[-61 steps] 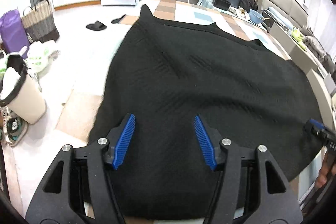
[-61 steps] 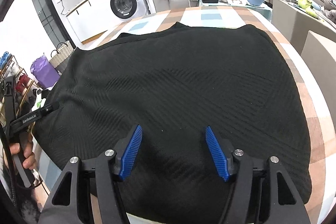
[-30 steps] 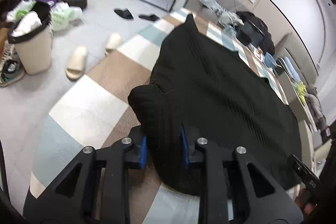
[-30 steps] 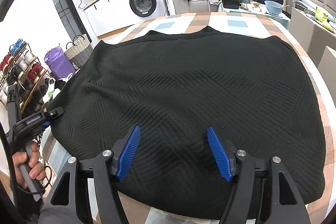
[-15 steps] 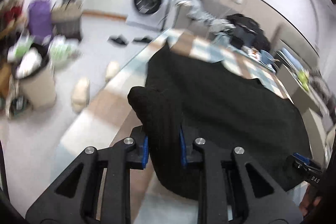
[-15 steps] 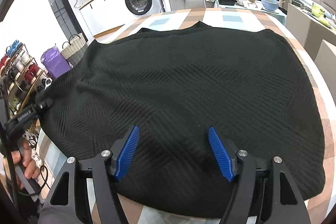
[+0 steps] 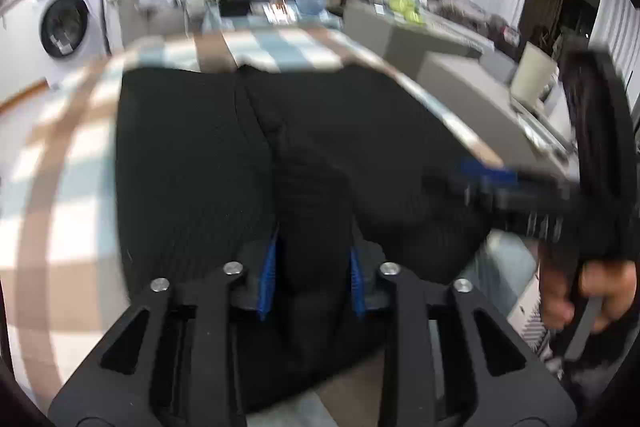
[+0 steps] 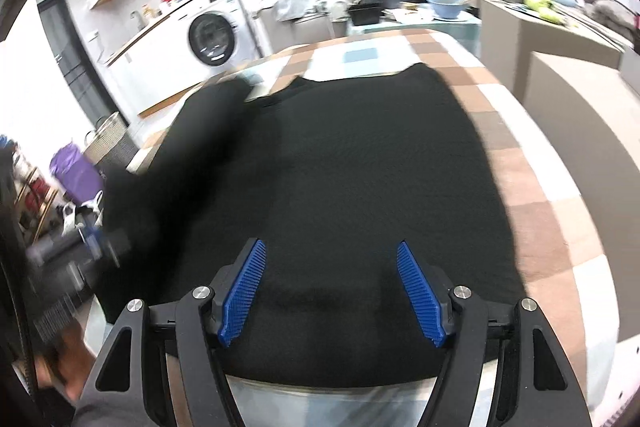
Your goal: Fold small clothes
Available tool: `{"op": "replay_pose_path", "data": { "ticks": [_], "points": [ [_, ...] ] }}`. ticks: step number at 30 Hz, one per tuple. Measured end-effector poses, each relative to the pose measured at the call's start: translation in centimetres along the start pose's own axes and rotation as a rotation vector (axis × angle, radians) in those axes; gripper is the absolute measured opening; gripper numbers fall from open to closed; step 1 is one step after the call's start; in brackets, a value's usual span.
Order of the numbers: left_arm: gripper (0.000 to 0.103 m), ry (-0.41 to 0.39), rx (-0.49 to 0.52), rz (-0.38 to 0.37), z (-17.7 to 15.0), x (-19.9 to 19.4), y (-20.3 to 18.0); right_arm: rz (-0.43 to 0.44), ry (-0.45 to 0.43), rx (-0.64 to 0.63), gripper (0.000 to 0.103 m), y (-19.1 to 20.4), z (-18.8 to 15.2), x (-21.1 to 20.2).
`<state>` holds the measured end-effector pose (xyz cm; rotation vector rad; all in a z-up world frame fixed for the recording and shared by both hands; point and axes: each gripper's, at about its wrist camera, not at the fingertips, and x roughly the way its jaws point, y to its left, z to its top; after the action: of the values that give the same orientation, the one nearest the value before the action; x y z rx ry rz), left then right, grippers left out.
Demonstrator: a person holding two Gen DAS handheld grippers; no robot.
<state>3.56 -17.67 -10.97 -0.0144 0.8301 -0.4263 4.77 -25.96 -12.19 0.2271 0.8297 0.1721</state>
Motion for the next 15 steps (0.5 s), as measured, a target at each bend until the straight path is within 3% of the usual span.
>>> {"op": "replay_pose_path", "data": {
  "ticks": [3, 5, 9, 13, 15],
  "points": [
    [0.052, -0.019, -0.025, -0.056, -0.8, -1.0, 0.1, 0.007, -0.003, 0.048, 0.07, -1.4, 0.5, -0.2],
    [0.074, -0.058, -0.037, -0.076, -0.8, -2.4, 1.1, 0.048, -0.002, 0.082, 0.07, -1.9, 0.9, -0.1],
    [0.076, -0.115, -0.075, 0.004, -0.4, -5.0, 4.2, 0.19, 0.026, 0.116, 0.07, -1.1, 1.8, 0.8],
    [0.076, -0.1, -0.201, 0.085, -0.9, -4.9, 8.2, 0.352, 0.094, 0.134, 0.069, 1.2, 2.1, 2.8],
    [0.076, -0.089, -0.25, 0.108, -1.6, -5.2, 10.1, 0.388, 0.148, 0.153, 0.065, 2.0, 2.2, 4.2]
  ]
}}
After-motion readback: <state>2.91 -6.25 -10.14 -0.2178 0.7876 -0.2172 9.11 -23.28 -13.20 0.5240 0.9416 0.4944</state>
